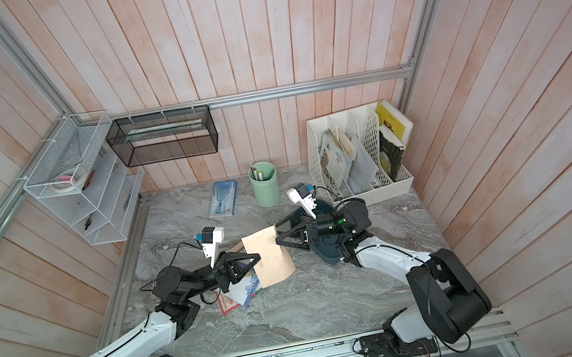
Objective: Take out the stationery paper from the storage box
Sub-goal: Place the stationery paper at the center of the board.
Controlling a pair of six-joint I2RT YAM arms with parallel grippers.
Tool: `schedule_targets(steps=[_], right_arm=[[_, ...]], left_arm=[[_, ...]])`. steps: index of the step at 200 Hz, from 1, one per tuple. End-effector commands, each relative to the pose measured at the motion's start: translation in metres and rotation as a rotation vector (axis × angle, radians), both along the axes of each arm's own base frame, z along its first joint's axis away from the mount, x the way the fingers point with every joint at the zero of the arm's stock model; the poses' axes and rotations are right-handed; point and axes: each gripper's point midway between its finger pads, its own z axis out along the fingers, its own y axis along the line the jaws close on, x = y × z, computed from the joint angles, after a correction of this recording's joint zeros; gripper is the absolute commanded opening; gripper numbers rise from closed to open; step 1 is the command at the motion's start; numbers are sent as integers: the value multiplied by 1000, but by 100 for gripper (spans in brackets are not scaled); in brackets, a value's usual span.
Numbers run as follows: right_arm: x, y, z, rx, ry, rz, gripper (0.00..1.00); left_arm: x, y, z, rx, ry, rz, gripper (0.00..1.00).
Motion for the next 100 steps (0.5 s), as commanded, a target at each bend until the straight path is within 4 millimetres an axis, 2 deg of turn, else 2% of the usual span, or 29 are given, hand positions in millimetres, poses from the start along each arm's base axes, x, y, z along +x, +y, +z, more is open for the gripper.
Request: schedule_targets(steps=[1, 33, 42, 55, 72, 100], right_arm=[[-31, -2, 16, 64, -116, 127, 98], [-41, 14, 10, 58, -122, 194, 98], [-43, 15, 12, 64, -129, 197, 94], [-46, 14, 15, 70, -144, 201, 80], [-48, 13, 19, 75, -158, 202, 54], [-48, 10, 23, 81, -164, 194, 30]], left_arm=[[0, 0, 3, 33, -22, 3, 0], [1, 1, 5, 49, -30, 20, 0], [1, 2, 4, 55, -31, 26, 0], [2, 2, 2, 65, -29, 37, 0], [2, 3, 1, 71, -30, 47, 0], [3, 6, -1, 74, -28, 65, 0]])
